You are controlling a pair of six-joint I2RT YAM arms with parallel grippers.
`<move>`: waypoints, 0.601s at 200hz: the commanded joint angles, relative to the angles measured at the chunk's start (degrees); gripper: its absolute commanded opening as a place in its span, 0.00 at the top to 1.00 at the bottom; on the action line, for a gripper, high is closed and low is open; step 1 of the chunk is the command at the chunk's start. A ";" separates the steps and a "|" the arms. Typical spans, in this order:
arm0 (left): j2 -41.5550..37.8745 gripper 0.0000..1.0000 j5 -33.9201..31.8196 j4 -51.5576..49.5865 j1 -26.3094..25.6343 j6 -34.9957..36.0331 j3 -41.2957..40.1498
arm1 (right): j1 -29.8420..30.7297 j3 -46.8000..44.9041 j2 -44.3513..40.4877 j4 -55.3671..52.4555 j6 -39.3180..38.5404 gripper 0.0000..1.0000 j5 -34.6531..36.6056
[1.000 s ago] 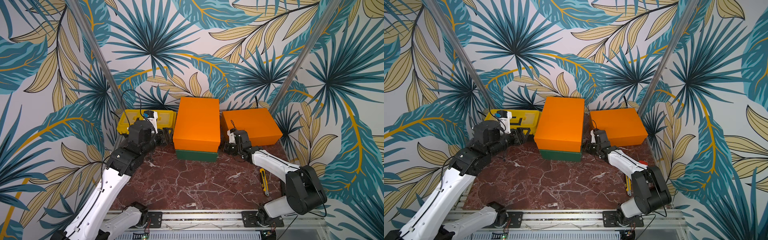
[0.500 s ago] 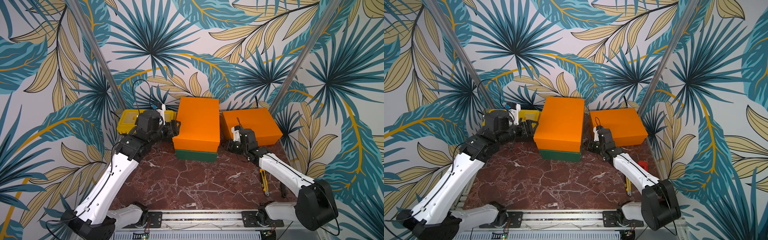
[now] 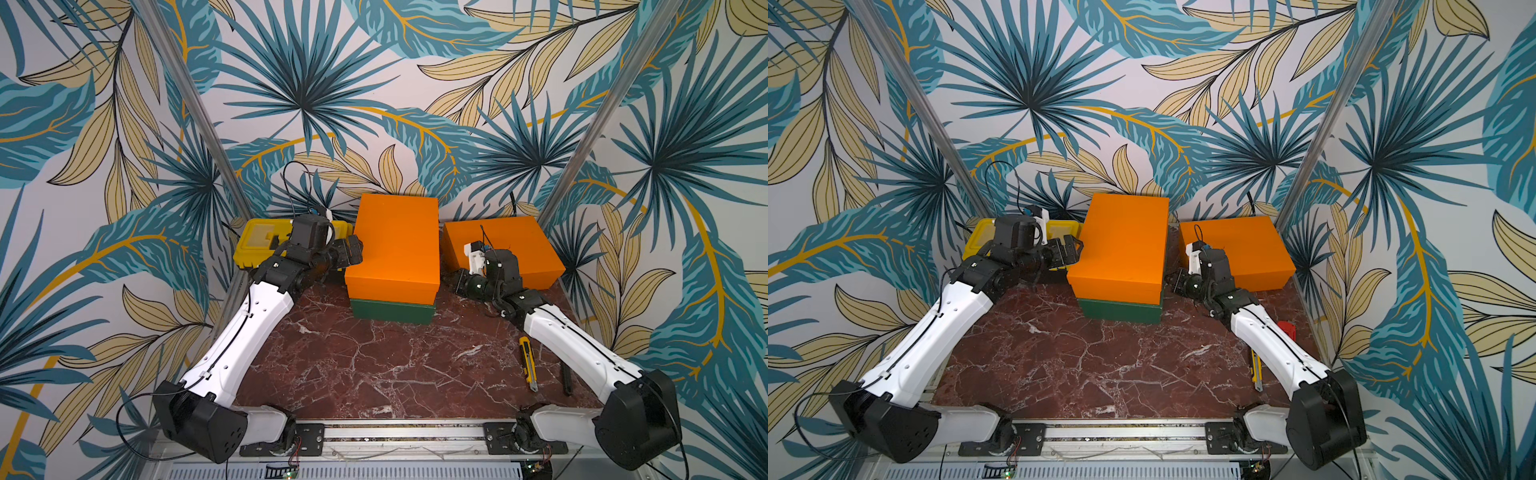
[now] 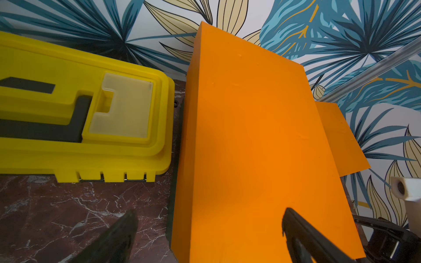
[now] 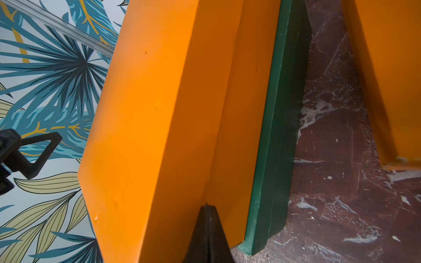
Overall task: Stack the shoeboxes
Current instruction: Adjust the shoebox.
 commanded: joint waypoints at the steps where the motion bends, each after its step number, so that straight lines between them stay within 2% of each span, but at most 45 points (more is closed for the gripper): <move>1: 0.20 0.00 5.54 6.07 0.70 -1.39 -1.75 | -0.09 1.00 -0.55 -1.42 0.25 1.00 -0.10; 49: 5.13 0.01 12.67 8.49 0.28 -4.56 -0.85 | -0.05 1.38 0.19 -0.59 1.03 1.00 -0.45; 120: 7.81 0.00 12.29 8.48 -1.49 -4.34 0.62 | 0.37 0.62 -0.13 0.57 2.63 1.00 -2.04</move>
